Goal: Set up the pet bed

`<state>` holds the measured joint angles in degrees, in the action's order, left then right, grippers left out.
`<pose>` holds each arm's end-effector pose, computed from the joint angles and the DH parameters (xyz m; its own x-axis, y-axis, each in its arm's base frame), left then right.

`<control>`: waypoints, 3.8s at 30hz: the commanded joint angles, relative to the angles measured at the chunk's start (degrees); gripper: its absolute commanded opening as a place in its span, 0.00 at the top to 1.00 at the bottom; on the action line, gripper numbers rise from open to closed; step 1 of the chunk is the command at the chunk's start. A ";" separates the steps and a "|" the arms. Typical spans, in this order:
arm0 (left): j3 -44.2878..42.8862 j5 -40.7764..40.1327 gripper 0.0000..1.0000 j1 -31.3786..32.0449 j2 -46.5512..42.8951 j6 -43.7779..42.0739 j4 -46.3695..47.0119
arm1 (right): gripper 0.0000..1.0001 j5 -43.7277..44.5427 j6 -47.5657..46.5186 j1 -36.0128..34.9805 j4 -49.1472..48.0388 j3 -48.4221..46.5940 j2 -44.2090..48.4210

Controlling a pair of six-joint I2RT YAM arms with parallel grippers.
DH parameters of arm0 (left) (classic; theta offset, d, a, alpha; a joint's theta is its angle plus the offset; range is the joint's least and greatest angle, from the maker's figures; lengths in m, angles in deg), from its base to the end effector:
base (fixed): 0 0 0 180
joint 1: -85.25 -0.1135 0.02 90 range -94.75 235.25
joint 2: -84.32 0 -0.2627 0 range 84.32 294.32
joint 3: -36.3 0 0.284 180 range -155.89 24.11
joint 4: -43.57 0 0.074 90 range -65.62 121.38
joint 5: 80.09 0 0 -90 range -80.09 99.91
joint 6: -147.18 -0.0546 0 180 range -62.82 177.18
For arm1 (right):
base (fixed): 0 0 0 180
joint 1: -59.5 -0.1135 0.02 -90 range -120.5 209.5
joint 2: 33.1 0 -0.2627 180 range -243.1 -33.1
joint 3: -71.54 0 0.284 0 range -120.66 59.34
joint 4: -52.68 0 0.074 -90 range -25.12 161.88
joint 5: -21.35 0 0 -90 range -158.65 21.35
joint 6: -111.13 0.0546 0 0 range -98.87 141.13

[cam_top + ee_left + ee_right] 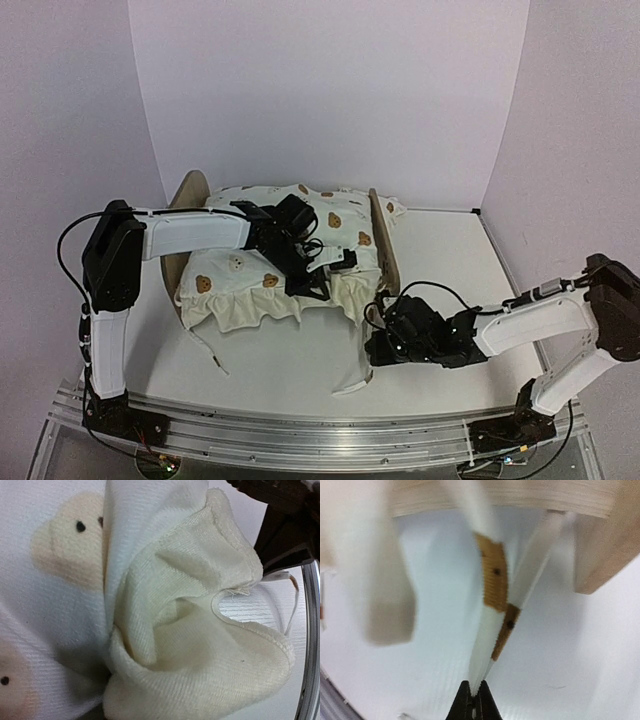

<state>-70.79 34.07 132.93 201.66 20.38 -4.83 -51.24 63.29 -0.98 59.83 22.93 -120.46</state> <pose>0.3097 -0.3733 0.1906 0.0296 0.7793 -0.6260 0.9994 -0.0124 0.0318 0.1705 0.2679 0.1076 -0.7507 -0.0260 -0.6601 -0.3019 0.9023 0.3078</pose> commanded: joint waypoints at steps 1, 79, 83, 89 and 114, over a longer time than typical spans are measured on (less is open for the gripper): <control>-5.06 2.84 0.88 -1.72 -1.14 -2.39 2.43 | 1.00 -21.09 -3.59 2.79 0.42 -2.19 2.77; 42.70 1.41 1.00 15.08 -15.64 10.45 64.92 | 0.50 -10.53 -4.79 0.53 17.02 7.93 25.50; 42.06 2.98 1.00 13.47 -15.86 14.93 61.97 | 0.45 -8.82 -5.18 -2.79 8.22 9.45 18.92; 40.68 4.62 1.00 13.30 -17.08 16.58 58.91 | 0.36 -4.40 -1.46 -5.23 -4.60 10.22 9.03; 38.53 11.24 1.00 10.06 -19.26 15.78 58.72 | 1.00 4.48 -20.59 6.81 15.44 -11.68 26.65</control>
<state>-30.22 40.91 142.98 185.07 37.60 53.79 -46.53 52.49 -0.03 69.69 20.15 -95.67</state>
